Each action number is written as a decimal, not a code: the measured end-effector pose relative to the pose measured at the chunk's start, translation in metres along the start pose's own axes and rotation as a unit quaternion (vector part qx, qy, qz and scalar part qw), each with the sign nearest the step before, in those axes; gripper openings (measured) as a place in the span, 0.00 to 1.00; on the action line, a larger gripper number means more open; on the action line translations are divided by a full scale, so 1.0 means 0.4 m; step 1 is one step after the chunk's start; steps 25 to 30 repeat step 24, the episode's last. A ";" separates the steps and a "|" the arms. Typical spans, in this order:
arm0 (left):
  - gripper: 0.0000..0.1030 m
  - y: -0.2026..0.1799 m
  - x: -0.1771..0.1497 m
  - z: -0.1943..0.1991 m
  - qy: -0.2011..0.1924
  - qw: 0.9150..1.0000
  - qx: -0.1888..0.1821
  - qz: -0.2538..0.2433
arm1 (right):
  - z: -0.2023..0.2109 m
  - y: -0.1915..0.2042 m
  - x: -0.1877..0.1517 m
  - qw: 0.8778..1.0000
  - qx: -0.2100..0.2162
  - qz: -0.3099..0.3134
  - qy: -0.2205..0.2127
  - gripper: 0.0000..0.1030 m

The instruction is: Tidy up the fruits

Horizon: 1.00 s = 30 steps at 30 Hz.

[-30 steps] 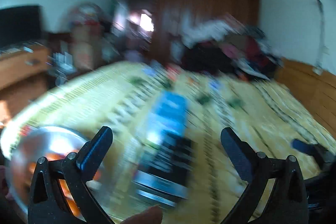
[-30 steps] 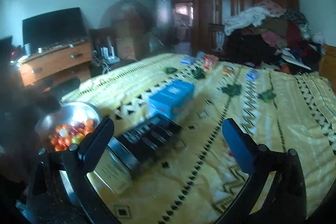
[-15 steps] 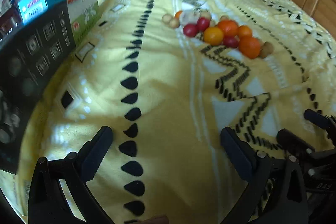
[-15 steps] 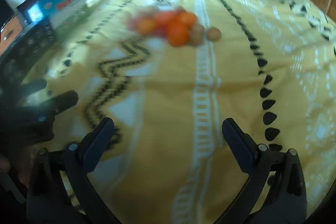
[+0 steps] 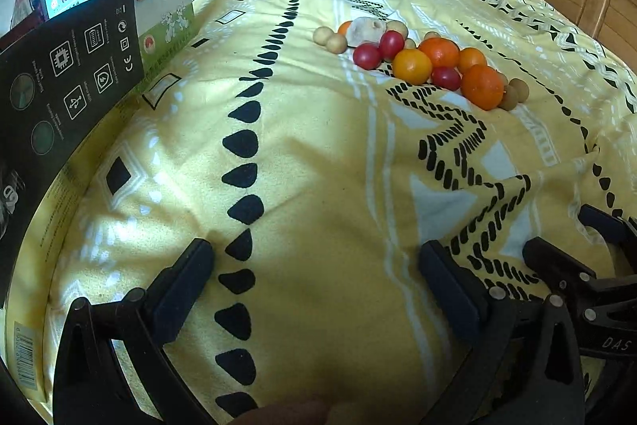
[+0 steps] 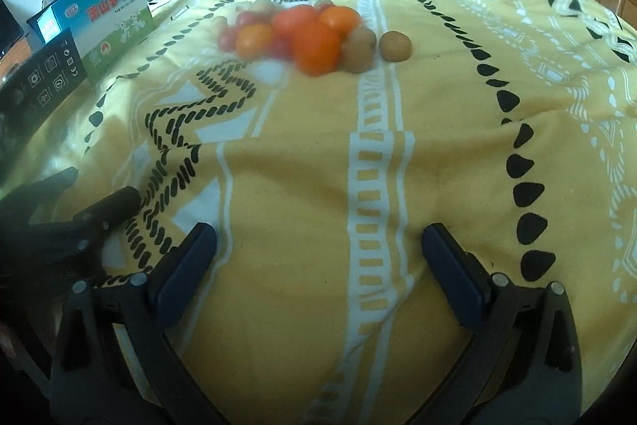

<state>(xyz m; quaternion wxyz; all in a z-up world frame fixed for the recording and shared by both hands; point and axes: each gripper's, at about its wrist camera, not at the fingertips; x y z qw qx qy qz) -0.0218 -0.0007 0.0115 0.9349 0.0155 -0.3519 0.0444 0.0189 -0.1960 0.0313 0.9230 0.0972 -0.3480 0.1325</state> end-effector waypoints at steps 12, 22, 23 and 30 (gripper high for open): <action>1.00 -0.005 0.002 -0.007 0.003 1.000 0.002 -0.002 | -0.009 0.002 0.007 1.000 -0.001 0.006 0.002 1.00; 1.00 -0.002 0.000 -0.008 0.002 1.000 0.003 -0.004 | -0.009 0.002 0.006 1.000 -0.002 0.006 0.002 1.00; 1.00 -0.002 0.001 -0.009 0.002 1.000 0.003 -0.004 | -0.009 0.002 0.006 1.000 -0.002 0.006 0.002 1.00; 1.00 -0.002 0.001 -0.010 0.002 1.000 0.003 -0.004 | -0.009 0.002 0.006 1.000 -0.002 0.006 0.002 1.00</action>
Point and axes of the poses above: each gripper's, at about its wrist camera, not at the fingertips, and z roughly against the way its jaws point, y to its left, x to its top, and after that the axes turned 4 degrees about -y, right-handed
